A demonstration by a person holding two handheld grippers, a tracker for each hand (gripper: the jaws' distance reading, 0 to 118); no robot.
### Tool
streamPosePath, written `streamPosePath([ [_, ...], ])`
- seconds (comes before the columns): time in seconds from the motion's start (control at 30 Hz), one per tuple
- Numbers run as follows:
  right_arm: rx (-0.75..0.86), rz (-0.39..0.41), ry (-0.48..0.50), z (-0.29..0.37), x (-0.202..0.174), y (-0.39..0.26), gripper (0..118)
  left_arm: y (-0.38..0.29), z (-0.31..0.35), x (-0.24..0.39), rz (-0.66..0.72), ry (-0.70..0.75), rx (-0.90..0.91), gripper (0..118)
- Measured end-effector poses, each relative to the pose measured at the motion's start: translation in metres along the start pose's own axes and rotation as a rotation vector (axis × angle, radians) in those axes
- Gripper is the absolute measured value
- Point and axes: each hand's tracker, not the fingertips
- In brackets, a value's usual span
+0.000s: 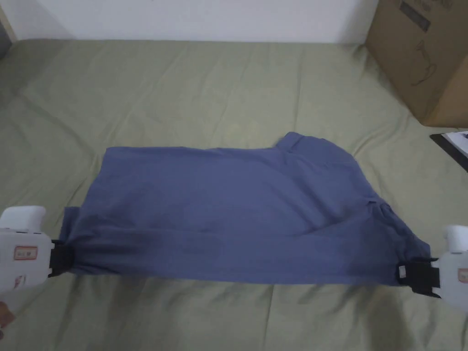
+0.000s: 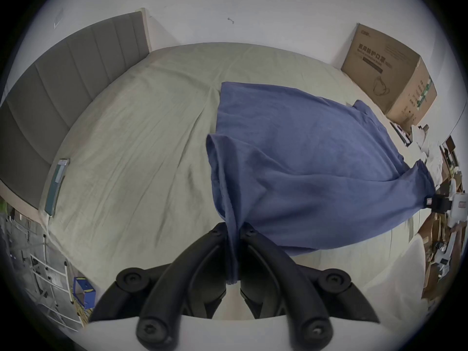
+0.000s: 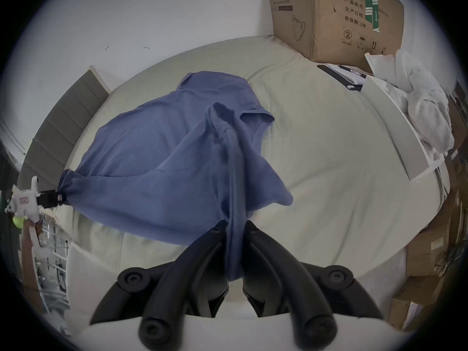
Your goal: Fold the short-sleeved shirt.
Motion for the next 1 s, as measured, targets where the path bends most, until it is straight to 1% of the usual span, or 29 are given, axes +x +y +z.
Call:
streamPosePath([
  [0.03, -0.011, 0.020, 0.010, 0.007, 0.001, -0.008, 7, -0.008, 0.006, 0.000, -0.007, -0.001, -0.007, 6],
  [0.1, -0.040, 0.029, 0.016, 0.018, 0.003, -0.027, 7, -0.029, 0.017, -0.002, -0.011, -0.015, -0.002, 6],
  [0.27, -0.123, 0.000, 0.029, 0.016, 0.012, -0.074, 8, -0.078, 0.019, -0.006, -0.034, -0.012, -0.074, 6],
  [0.3, -0.126, -0.005, 0.025, 0.010, 0.013, -0.079, 17, -0.084, 0.016, -0.008, -0.035, -0.016, -0.075, 8],
  [0.33, -0.121, -0.027, 0.027, 0.003, 0.013, -0.081, 35, -0.086, 0.011, -0.011, -0.024, -0.029, -0.074, 18],
  [0.37, -0.115, -0.042, 0.024, -0.001, 0.013, -0.082, 62, -0.086, 0.009, -0.011, -0.014, -0.026, -0.072, 38],
  [0.4, -0.118, -0.061, -0.015, -0.004, 0.013, -0.081, 70, -0.086, 0.010, -0.011, 0.011, -0.013, -0.057, 47],
  [0.43, -0.113, -0.064, -0.038, -0.006, 0.013, -0.080, 83, -0.085, 0.011, -0.013, 0.032, 0.007, -0.035, 57],
  [0.47, -0.107, -0.061, -0.032, -0.006, 0.013, -0.079, 90, -0.084, 0.011, -0.017, 0.055, -0.003, -0.020, 67],
  [0.5, -0.087, -0.069, -0.034, -0.002, 0.014, -0.077, 100, -0.083, 0.013, -0.021, 0.084, -0.014, -0.007, 101],
  [0.53, -0.068, -0.076, -0.021, 0.004, 0.016, -0.073, 98, -0.080, 0.017, -0.024, 0.105, -0.015, 0.003, 112],
  [0.6, -0.034, -0.085, -0.032, 0.016, 0.017, -0.063, 97, -0.072, 0.030, -0.030, 0.144, -0.021, 0.051, 113],
  [0.67, 0.013, -0.071, -0.025, 0.027, 0.016, -0.050, 96, -0.061, 0.045, -0.028, 0.155, 0.017, 0.075, 110],
  [0.7, 0.049, -0.060, -0.004, 0.032, 0.015, -0.041, 90, -0.056, 0.054, -0.027, 0.148, 0.017, 0.130, 101],
  [0.73, 0.071, -0.046, 0.023, 0.037, 0.014, -0.031, 78, -0.050, 0.060, -0.024, 0.127, 0.002, 0.165, 89],
  [0.77, 0.094, -0.041, 0.042, 0.039, 0.011, -0.019, 57, -0.043, 0.064, -0.019, 0.112, -0.006, 0.172, 69],
  [0.8, 0.107, -0.035, 0.056, 0.039, 0.008, -0.007, 26, -0.036, 0.065, -0.014, 0.100, -0.011, 0.171, 39],
  [0.83, 0.116, -0.022, 0.066, 0.036, 0.005, 0.006, 7, -0.030, 0.063, -0.007, 0.074, -0.019, 0.174, 18],
  [0.87, 0.134, -0.020, 0.058, 0.031, 0.003, 0.020, 4, -0.022, 0.060, 0.000, 0.056, -0.028, 0.178, 6],
  [0.9, 0.139, -0.017, 0.064, 0.026, 0.000, 0.031, 0, -0.016, 0.055, 0.004, 0.047, -0.034, 0.178, 0],
  [1.0, 0.143, -0.027, 0.123, 0.009, -0.003, 0.065, 0, 0.005, 0.043, 0.020, 0.022, -0.024, 0.164, 0],
])
